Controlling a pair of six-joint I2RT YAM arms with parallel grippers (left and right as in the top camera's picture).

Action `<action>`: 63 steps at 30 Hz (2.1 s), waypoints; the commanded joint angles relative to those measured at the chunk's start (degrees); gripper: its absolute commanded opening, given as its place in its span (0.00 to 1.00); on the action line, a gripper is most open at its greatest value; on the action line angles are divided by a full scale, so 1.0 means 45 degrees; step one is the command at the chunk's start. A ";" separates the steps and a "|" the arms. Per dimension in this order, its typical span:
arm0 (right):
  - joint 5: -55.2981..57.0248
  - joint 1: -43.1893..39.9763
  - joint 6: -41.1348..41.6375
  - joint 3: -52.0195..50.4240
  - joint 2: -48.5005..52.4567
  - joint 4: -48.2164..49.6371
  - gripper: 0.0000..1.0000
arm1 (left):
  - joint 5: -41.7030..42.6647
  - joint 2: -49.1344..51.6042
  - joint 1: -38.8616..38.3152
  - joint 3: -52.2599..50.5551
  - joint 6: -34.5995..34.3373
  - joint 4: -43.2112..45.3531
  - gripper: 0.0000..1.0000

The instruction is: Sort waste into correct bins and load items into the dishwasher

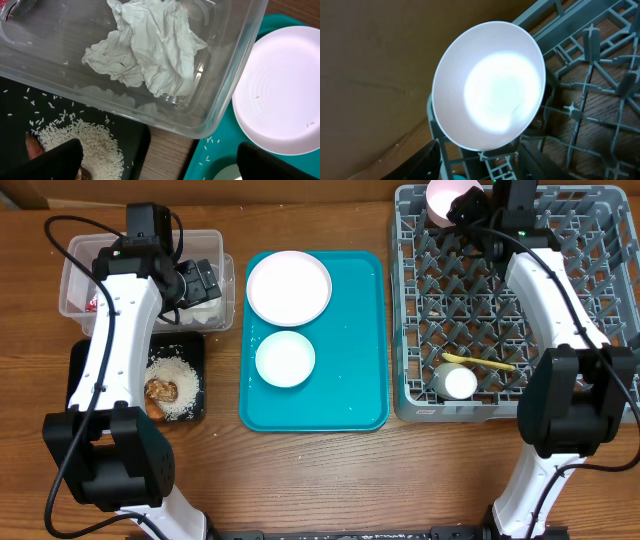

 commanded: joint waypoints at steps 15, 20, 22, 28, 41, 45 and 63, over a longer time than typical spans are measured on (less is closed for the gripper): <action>0.1098 -0.0068 0.0340 0.0049 0.1117 0.0656 0.49 | -0.0155 -0.0087 0.0049 0.0238 0.0214 0.0044 1.00; 0.1103 -0.0121 0.0335 0.0049 0.1171 0.0787 0.43 | -0.0155 -0.0087 0.0049 0.0238 0.0214 0.0044 1.00; 0.1103 -0.0165 0.0335 0.0049 0.1171 0.0772 0.37 | -0.0155 -0.0087 0.0049 0.0238 0.0214 0.0044 1.00; 0.1107 -0.0209 0.0335 0.0044 0.1268 0.0583 0.22 | -0.0155 -0.0087 0.0049 0.0238 0.0214 0.0044 1.00; 0.1103 -0.0209 0.0277 0.0044 0.1316 0.0515 0.04 | -0.0155 -0.0087 0.0049 0.0238 0.0214 0.0044 1.00; 0.1107 -0.0209 -0.0126 0.0044 0.1316 0.0520 0.04 | -0.0155 -0.0087 0.0049 0.0238 0.0214 0.0044 1.00; 0.3725 0.0296 -0.2438 0.0049 -0.1457 -0.1025 0.04 | -0.0155 -0.0087 0.0049 0.0238 0.0214 0.0044 1.00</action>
